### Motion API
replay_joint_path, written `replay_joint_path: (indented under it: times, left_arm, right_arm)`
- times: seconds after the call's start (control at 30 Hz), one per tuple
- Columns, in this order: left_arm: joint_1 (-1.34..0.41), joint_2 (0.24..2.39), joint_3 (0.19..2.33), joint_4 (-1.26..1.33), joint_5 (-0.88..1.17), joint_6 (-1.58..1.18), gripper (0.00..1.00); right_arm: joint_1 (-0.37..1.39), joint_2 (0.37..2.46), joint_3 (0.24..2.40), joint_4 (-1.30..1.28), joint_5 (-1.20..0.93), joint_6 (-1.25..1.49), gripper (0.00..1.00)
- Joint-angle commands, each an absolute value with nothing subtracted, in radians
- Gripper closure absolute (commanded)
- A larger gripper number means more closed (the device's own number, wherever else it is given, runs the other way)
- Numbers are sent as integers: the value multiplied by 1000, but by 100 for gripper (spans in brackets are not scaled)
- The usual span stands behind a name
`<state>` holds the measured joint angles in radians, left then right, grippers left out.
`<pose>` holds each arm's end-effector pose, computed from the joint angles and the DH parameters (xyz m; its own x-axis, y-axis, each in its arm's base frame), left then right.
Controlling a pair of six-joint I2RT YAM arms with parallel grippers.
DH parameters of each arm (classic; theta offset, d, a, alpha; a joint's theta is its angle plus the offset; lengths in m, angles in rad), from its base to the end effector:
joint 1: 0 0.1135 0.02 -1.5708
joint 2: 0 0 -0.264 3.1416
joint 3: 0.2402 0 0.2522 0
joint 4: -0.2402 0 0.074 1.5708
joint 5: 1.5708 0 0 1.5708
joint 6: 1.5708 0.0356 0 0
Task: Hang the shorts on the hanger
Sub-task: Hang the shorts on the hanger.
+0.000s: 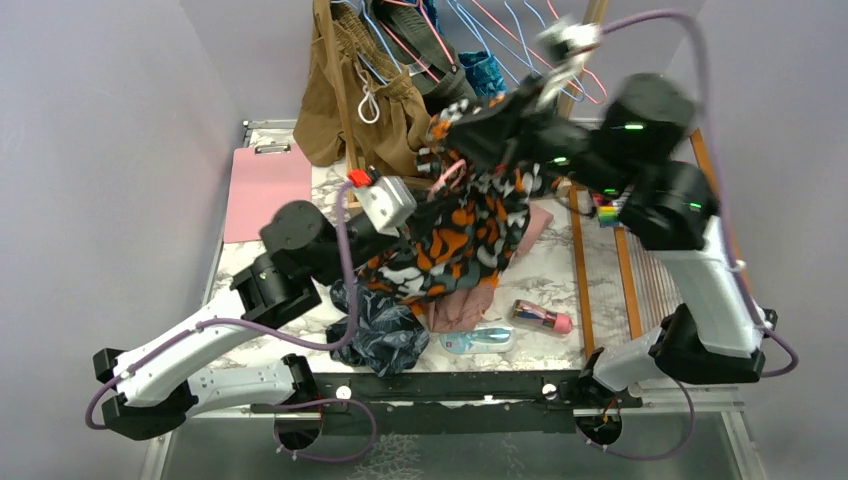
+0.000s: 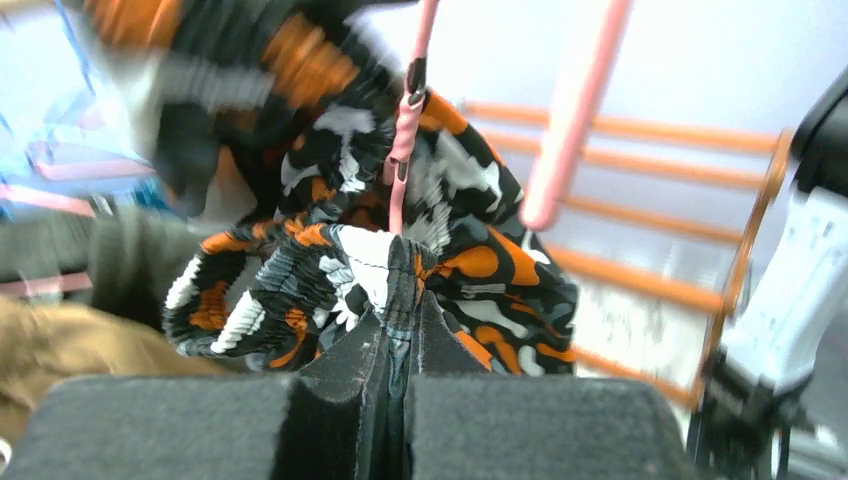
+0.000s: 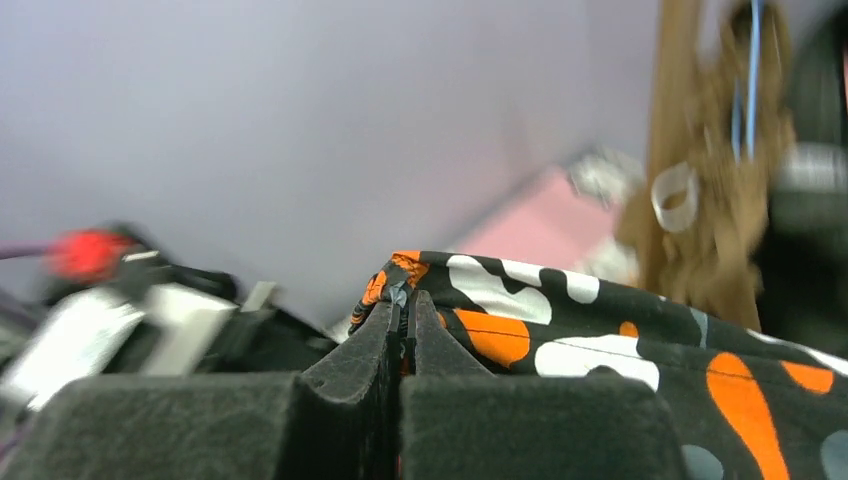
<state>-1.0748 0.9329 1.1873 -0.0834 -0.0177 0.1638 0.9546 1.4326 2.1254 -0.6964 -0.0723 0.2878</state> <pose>0.0923 -0.1692 0.4639 0.2220 -0.0676 -0.9727 0.8462 0.5090 0.1577 0.1385 0.2000 0.5772 -0.2449 0.1441 -0.9588 -0.8199 0.4970 0.2841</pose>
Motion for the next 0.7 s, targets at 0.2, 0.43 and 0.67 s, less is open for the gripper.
replay_joint_path:
  times: [0.2, 0.43, 0.67]
  left_arm:
    - [-1077, 888, 1156, 142, -14, 108, 100]
    - [-1077, 855, 1015, 159, -35, 75, 100]
    - [-1077, 930, 1242, 119, 51, 125, 100]
  right_arm:
    - [960, 1236, 1840, -462, -119, 343, 99]
    - [960, 1198, 1634, -467, -125, 378, 99]
    - [960, 1192, 1882, -357, -278, 367, 99]
